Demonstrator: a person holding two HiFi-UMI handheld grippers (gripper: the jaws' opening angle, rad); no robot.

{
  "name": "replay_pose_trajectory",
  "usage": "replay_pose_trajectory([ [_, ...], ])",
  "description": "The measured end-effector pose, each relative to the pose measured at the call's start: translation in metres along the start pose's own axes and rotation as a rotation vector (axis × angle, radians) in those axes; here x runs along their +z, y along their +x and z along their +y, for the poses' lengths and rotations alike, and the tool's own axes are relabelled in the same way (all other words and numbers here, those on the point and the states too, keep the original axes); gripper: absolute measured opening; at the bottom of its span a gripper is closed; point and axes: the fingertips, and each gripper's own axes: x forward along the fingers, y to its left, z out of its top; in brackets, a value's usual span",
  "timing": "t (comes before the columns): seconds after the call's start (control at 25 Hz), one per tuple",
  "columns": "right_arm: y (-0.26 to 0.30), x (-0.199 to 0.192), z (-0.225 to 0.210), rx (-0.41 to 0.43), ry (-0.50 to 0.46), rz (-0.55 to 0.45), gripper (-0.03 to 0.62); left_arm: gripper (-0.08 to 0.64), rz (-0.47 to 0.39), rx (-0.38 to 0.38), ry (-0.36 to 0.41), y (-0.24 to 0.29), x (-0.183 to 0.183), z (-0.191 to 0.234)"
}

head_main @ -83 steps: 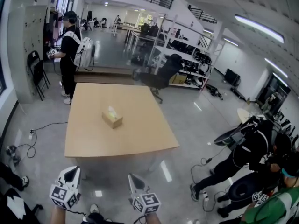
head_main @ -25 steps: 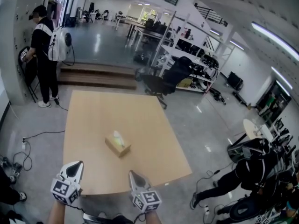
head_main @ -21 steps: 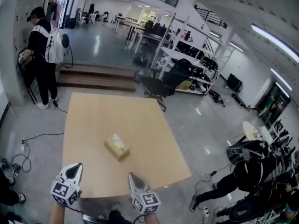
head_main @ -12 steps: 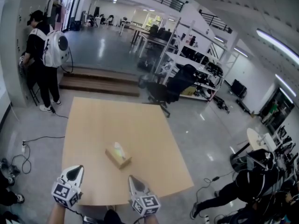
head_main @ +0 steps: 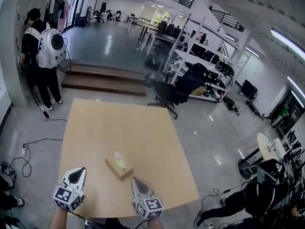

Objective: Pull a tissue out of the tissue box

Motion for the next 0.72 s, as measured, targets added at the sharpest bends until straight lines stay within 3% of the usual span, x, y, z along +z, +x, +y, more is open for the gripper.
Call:
replay_pose_trajectory([
  [0.52,0.064,0.003,-0.046,0.049,0.022,0.037,0.011,0.008,0.027,0.033,0.001,0.066,-0.010,0.027],
  [0.72,0.077,-0.006,-0.055,0.062,0.030,0.066,0.011,0.008,0.041,0.054,-0.059,0.079,-0.021,0.031],
])
